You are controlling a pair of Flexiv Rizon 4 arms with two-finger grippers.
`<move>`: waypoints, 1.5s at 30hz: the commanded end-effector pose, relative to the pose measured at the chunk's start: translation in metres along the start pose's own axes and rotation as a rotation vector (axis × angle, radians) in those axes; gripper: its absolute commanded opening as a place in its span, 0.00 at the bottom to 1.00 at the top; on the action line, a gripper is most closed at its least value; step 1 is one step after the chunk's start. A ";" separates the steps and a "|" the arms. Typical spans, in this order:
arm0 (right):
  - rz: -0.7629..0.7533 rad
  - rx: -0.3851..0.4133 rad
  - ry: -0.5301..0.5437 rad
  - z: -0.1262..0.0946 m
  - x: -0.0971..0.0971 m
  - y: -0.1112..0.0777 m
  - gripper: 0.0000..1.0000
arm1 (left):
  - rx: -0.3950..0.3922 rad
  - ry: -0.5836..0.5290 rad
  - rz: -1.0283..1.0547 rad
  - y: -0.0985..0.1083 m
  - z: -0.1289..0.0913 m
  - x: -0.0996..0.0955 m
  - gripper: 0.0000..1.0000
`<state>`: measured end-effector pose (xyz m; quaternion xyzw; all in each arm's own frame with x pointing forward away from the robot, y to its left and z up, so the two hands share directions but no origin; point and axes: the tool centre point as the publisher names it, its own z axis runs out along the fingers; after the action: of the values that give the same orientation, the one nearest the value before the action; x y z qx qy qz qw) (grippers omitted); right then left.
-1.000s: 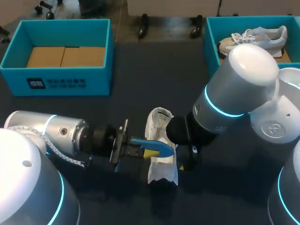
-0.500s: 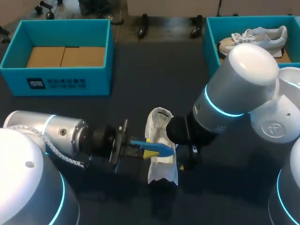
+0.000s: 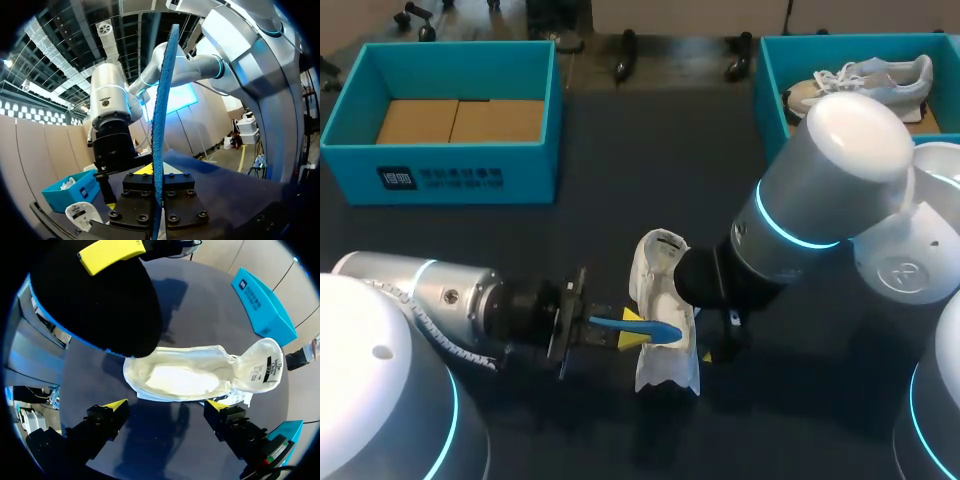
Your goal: Take the shoe out of the shoebox, open the shoe tongue, remove and reinsert the insole, then place the shoe into the shoebox
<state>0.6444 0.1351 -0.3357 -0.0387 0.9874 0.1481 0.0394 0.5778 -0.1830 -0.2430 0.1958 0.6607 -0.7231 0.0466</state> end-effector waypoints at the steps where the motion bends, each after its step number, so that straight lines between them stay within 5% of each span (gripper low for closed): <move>1: 0.000 0.000 -0.002 0.003 0.001 0.001 1.00 | 0.010 0.001 0.002 0.006 0.004 0.000 0.00; 45: 0.000 0.000 -0.002 0.003 0.001 0.001 1.00 | 0.016 -0.073 0.068 0.032 0.024 -0.012 0.00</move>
<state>0.6443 0.1353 -0.3360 -0.0387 0.9874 0.1481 0.0396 0.5949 -0.2091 -0.2645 0.1927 0.6468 -0.7321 0.0918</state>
